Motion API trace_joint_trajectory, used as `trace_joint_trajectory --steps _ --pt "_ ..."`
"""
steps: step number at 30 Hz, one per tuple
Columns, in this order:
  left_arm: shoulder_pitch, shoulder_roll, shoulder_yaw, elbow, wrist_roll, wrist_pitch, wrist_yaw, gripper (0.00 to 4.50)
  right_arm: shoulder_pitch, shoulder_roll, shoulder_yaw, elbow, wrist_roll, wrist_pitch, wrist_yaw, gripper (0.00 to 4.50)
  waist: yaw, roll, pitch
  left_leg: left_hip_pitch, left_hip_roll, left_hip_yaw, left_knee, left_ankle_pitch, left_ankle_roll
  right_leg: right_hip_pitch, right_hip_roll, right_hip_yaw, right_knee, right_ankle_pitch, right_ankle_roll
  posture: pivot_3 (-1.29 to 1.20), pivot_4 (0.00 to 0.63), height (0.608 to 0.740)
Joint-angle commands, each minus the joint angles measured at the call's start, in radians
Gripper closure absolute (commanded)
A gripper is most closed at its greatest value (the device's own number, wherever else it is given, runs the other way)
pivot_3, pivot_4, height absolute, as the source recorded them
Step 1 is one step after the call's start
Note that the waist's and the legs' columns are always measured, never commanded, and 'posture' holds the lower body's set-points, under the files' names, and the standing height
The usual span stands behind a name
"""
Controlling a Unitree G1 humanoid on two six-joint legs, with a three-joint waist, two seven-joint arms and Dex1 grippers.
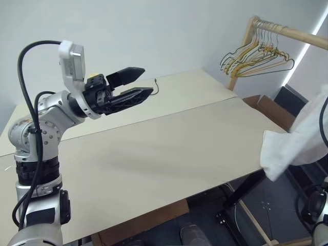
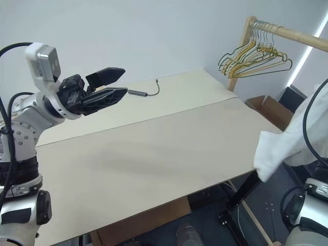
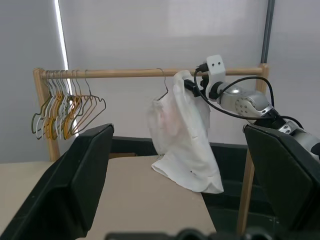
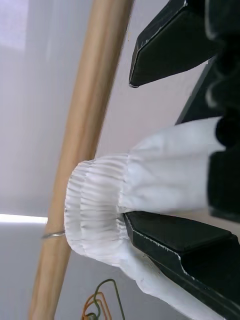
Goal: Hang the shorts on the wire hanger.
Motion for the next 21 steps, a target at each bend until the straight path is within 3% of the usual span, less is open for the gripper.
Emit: trace_joint_trajectory --steps 1,11,21 --pt "-0.011 0.012 0.017 -0.018 -0.002 -0.022 -0.007 0.00 -0.031 -0.013 -0.066 0.022 0.028 0.031 -0.019 0.01 0.003 0.000 0.000 0.000 0.000 0.000 0.000 0.000 0.000 0.000 0.000 0.000 0.000 0.000 0.000 -0.24 0.000 0.740" --pt "-0.012 0.019 0.019 -0.015 0.002 -0.022 -0.015 0.00 -0.034 -0.010 -0.079 0.011 0.030 0.018 -0.040 0.01 0.014 0.000 0.000 0.001 0.000 0.001 0.000 0.000 0.001 0.000 0.000 0.001 0.000 0.000 0.000 -0.24 0.000 0.740" --pt "-0.010 0.021 0.017 -0.013 0.007 -0.022 -0.020 0.00 0.067 0.016 -0.003 -0.180 0.003 -0.316 0.058 0.01 0.014 0.000 0.000 0.000 0.000 0.002 0.000 -0.001 0.001 0.000 0.000 0.002 -0.001 0.000 0.002 -0.24 0.007 0.740"
